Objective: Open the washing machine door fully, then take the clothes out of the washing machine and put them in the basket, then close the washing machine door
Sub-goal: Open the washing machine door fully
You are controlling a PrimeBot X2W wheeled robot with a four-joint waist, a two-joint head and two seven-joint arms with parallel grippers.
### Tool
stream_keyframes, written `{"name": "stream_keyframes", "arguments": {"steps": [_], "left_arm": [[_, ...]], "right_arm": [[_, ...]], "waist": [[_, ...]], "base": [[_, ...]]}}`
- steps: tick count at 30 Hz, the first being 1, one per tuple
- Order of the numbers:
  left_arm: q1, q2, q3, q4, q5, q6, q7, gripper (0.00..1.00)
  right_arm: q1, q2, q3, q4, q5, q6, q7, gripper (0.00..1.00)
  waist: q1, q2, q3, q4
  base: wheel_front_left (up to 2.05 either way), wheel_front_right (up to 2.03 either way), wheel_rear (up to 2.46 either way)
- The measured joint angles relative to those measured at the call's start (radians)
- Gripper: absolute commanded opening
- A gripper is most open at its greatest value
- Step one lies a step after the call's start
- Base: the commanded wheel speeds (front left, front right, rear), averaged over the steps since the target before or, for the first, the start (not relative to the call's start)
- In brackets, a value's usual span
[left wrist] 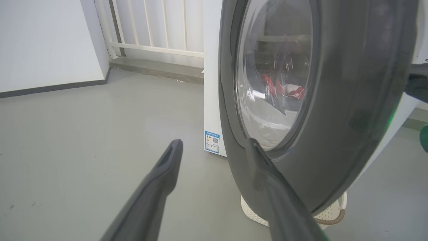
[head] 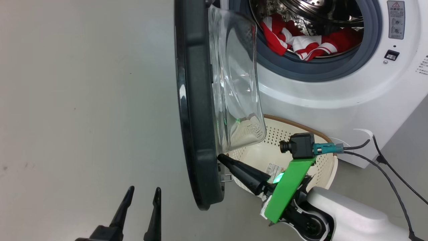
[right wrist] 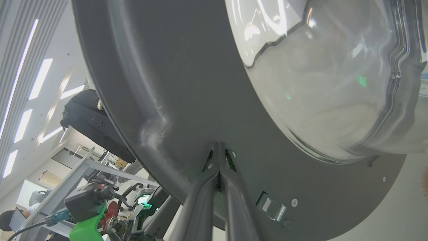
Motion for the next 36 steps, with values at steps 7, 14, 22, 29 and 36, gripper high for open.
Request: {"name": "stream_keyframes", "arguments": {"steps": [7, 14, 22, 29, 36], "left_arm": [[0.0, 0.0, 0.0, -0.008, -0.004, 0.008, 0.0, 1.0], [0.0, 0.0, 0.006, -0.008, -0.004, 0.008, 0.0, 1.0], [0.0, 0.0, 0.018, -0.001, 0.001, -0.011, 0.0, 1.0], [0.0, 0.0, 0.045, 0.001, 0.011, -0.021, 0.0, 1.0], [0.0, 0.0, 0.067, 0.005, 0.02, -0.028, 0.0, 1.0]], "right_arm": [[-0.021, 0.017, 0.017, 0.02, 0.0, 0.0, -0.01, 0.0], [-0.023, 0.012, 0.026, 0.036, 0.0, 0.0, -0.036, 0.0], [0.026, -0.023, 0.026, 0.072, -0.003, 0.0, -0.081, 0.38], [0.1, -0.057, 0.004, 0.109, -0.009, 0.0, -0.098, 1.0], [0.17, -0.085, -0.075, 0.175, -0.081, 0.0, -0.107, 1.0]], "waist": [[0.0, 0.0, 0.007, 0.002], [0.0, 0.0, -0.002, -0.002], [0.0, 0.0, -0.016, -0.026], [0.0, 0.0, -0.02, -0.066], [0.0, 0.0, -0.023, -0.108]], "base": [[0.0, 0.0, 0.0], [0.0, 0.0, 0.0], [0.0, 0.0, 0.0], [0.0, 0.0, 0.0], [0.0, 0.0, 0.0]]}}
